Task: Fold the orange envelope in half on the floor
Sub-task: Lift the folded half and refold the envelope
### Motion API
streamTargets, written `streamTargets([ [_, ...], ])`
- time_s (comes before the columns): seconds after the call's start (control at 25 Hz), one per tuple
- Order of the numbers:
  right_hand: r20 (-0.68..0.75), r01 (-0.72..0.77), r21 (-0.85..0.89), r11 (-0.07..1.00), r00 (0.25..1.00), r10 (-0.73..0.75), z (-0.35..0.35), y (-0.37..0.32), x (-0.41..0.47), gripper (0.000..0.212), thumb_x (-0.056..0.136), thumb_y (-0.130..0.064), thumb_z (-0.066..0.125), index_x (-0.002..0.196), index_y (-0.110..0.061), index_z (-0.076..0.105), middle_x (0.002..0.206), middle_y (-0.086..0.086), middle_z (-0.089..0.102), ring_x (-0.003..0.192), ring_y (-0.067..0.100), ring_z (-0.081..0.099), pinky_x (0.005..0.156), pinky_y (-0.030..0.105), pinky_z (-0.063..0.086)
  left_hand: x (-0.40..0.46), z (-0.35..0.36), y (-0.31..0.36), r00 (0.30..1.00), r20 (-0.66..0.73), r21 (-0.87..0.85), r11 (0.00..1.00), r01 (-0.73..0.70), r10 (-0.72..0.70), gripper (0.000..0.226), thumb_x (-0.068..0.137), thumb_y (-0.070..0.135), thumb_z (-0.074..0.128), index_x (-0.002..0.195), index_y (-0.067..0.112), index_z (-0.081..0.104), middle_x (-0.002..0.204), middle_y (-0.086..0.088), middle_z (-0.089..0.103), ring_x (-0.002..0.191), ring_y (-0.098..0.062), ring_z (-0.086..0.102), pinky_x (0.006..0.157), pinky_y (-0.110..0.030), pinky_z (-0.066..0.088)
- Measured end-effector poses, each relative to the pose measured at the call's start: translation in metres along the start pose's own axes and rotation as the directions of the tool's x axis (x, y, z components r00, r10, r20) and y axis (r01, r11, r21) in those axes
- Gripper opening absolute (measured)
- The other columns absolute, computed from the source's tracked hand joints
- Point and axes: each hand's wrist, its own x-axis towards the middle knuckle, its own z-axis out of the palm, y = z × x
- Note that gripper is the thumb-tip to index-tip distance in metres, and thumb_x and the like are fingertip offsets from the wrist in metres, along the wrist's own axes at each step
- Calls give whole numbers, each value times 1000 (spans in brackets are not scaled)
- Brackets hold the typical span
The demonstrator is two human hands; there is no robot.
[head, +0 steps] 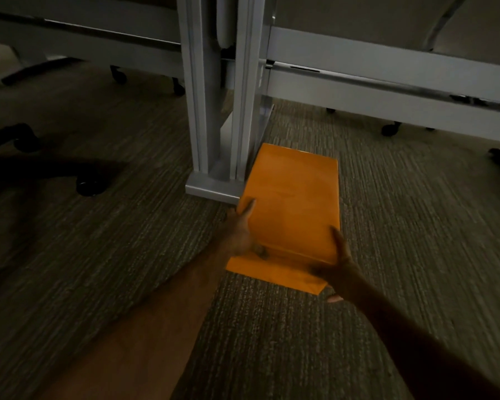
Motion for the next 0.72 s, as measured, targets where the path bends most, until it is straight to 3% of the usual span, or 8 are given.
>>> streamTargets([
  [0.08, -22, -17, -86, 996, 1000, 15, -4, -6, 4, 114, 73, -18, 85, 118, -86, 6, 146, 19, 33, 68, 38, 70, 46, 49, 59, 1, 0, -1, 1000, 12, 6, 1000, -2, 2, 150, 47, 43, 96, 149, 50, -14, 163, -13, -5, 145, -45, 15, 109, -61, 33],
  [0.12, -11, -42, -85, 995, 999, 42, -5, -10, 4, 114, 72, -19, 86, 121, -84, 6, 146, 19, 34, 69, 41, 70, 47, 48, 60, 1, -1, -1, 1000, 16, 3, 1000, -1, 1, 151, 46, 45, 97, 149, 50, -13, 163, -13, -6, 145, -45, 14, 109, -61, 33],
  [0.32, 54, -188, -22, 982, 980, 189, -3, -26, 0, 116, 55, -48, 92, 129, -76, 7, 157, 15, 24, 104, 55, 59, 52, 48, 61, -1, -7, -9, 998, 55, -148, 989, -31, 40, 147, 51, 29, 98, 153, 45, -6, 164, -11, -6, 148, -41, 9, 113, -61, 28],
  [0.52, 49, -73, -43, 996, 996, 75, 9, -28, 19, 124, 42, -68, 85, 129, -77, -3, 159, 11, 17, 111, 52, 54, 50, 46, 60, 8, -12, -29, 993, 41, -267, 959, -91, 106, 142, 58, 17, 96, 155, 35, -7, 165, -12, 5, 147, -35, 18, 115, -54, 28],
  [0.6, 21, -55, -52, 997, 998, 56, 11, -28, 30, 125, 40, -75, 83, 128, -77, -5, 157, 14, 22, 103, 50, 59, 48, 46, 60, 20, -19, -32, 986, 46, -279, 950, -140, 159, 142, 59, 15, 95, 155, 32, -9, 165, -11, 5, 147, -33, 18, 114, -49, 27],
  [0.68, 13, -9, -123, 992, 1000, 10, 12, -29, 38, 119, 49, -76, 80, 129, -77, -9, 156, 17, 25, 95, 47, 63, 47, 41, 59, 26, -21, -32, 985, 57, -243, 959, -146, 164, 142, 60, 20, 94, 154, 35, -11, 165, -10, 3, 148, -33, 15, 116, -54, 24],
  [0.72, 27, 30, -151, 988, 999, -26, 13, -30, 41, 118, 55, -74, 78, 132, -73, -11, 157, 17, 24, 101, 48, 62, 53, 41, 59, 29, -21, -31, 986, 64, -203, 969, -138, 154, 142, 61, 25, 94, 152, 38, -13, 165, -11, 0, 148, -35, 13, 117, -58, 22],
])
